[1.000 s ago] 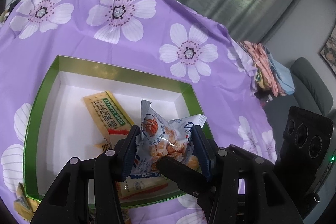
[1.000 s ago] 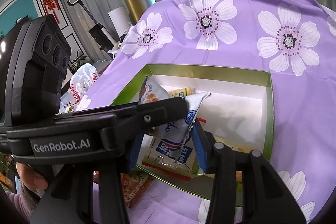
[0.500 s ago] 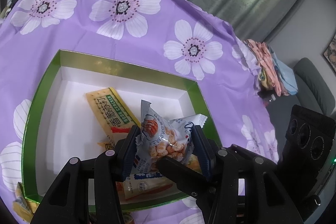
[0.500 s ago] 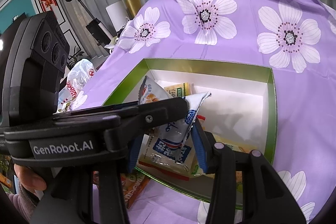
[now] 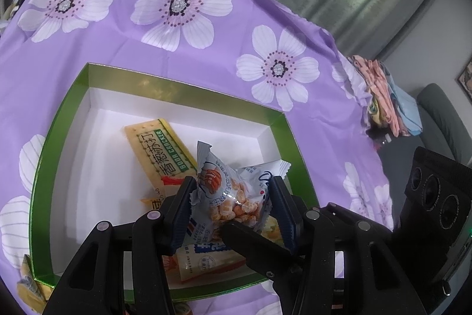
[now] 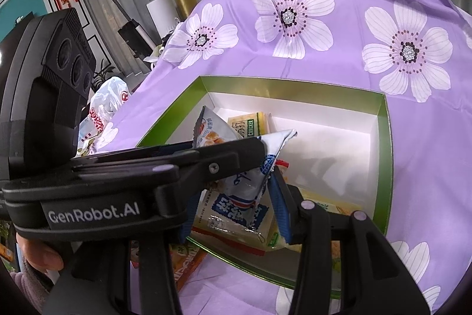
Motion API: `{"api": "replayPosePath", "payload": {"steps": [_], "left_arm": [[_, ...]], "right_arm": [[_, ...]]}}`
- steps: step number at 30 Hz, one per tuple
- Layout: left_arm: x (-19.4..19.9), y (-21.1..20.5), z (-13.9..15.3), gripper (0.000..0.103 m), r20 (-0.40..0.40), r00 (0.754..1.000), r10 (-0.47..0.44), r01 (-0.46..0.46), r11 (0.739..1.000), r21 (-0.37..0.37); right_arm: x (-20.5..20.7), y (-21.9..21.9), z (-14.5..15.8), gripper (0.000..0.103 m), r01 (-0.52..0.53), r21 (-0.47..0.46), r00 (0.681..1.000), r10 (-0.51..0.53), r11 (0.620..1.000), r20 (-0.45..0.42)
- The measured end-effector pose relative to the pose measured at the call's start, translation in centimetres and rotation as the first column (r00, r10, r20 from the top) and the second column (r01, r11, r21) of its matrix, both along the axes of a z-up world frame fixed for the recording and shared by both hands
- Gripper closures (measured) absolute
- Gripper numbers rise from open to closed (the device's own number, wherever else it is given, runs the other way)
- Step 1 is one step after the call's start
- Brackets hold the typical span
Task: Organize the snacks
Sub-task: 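Lower the peanut bag into the box and open the right gripper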
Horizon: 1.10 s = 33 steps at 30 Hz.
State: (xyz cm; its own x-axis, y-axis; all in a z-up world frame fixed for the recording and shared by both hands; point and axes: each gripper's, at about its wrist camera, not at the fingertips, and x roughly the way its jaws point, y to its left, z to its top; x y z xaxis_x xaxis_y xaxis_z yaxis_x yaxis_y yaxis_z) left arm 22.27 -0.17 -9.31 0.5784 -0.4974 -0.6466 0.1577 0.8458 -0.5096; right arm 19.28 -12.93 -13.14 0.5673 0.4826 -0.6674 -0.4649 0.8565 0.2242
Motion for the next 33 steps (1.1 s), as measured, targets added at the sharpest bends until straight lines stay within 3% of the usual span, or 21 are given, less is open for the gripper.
{"api": "replayPosePath", "payload": {"steps": [26, 30, 33], "left_arm": [[0.12, -0.14, -0.34, 0.051, -0.015, 1.000, 0.021, -0.021, 1.000, 0.013], [0.15, -0.35, -0.45, 0.048, -0.025, 0.999, 0.032, -0.031, 0.999, 0.036], [0.10, -0.39, -0.41, 0.039, -0.019, 0.999, 0.038, -0.037, 0.999, 0.040]], "right_arm": [[0.18, 0.13, -0.29, 0.053, 0.007, -0.015, 1.000, -0.008, 1.000, -0.006], [0.20, 0.03, -0.28, 0.052, 0.018, -0.023, 1.000, -0.018, 1.000, 0.001], [0.21, -0.16, -0.20, 0.049, 0.030, -0.024, 1.000, -0.030, 0.999, 0.005]]}}
